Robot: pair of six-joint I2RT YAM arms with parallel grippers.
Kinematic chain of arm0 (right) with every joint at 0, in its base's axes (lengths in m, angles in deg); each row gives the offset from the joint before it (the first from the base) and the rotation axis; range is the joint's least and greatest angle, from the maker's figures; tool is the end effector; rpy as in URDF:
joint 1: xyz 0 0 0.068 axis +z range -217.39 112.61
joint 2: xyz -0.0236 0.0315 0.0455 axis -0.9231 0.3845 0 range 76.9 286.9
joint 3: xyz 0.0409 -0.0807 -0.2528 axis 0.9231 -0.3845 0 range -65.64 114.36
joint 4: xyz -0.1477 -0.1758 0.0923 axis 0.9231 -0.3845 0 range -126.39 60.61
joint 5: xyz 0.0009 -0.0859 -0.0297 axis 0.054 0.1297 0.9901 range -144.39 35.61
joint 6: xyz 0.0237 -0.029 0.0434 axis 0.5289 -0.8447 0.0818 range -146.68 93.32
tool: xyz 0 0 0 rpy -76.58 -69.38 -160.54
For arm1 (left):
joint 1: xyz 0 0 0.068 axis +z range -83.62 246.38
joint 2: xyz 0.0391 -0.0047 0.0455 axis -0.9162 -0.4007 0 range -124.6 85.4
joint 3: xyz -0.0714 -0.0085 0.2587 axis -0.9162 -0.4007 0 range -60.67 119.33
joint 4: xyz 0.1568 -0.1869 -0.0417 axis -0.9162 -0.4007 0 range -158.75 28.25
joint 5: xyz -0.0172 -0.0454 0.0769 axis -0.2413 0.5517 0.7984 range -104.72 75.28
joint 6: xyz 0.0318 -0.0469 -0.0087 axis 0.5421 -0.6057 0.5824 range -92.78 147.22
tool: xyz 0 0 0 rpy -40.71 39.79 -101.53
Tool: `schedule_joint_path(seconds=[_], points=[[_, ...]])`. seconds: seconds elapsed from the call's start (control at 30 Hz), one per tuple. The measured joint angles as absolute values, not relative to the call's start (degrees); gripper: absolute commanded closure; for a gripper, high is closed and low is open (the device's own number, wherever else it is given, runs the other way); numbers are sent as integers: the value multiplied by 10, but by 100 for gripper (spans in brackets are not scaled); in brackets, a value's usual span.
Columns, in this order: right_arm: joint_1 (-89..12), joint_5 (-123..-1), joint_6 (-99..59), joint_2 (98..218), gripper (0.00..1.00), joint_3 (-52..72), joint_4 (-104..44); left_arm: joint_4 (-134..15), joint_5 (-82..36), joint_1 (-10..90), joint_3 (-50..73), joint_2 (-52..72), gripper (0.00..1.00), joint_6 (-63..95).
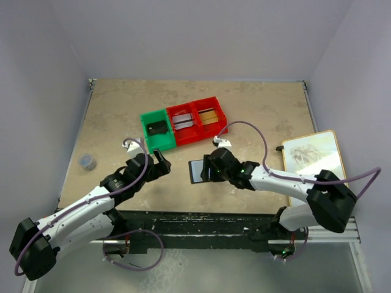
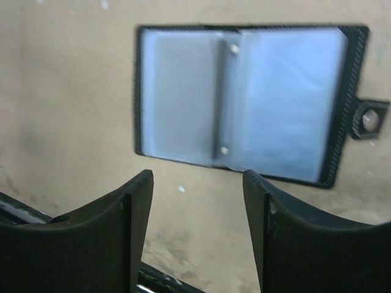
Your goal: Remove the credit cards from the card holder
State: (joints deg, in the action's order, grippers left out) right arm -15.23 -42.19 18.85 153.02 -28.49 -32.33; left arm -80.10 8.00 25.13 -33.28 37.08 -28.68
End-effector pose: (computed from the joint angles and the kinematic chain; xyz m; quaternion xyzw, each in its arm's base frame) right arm 0.1656 0.1991 0.1915 -0.0092 0.9090 0.2412 0.3397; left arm 0.1381 -0.1003 0.2107 -0.1966 0.8679 -0.1972 0.4113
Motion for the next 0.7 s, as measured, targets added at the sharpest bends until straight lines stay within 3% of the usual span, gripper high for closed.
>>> schedule_joint_path(seconds=[0.23, 0.7], points=[[-114, -360, 193, 1670, 26, -123, -361, -794, 80, 251, -333, 371, 12, -287], [-111, -311, 183, 1776, 28, -43, -431, -808, 89, 251, -334, 407, 12, -287]])
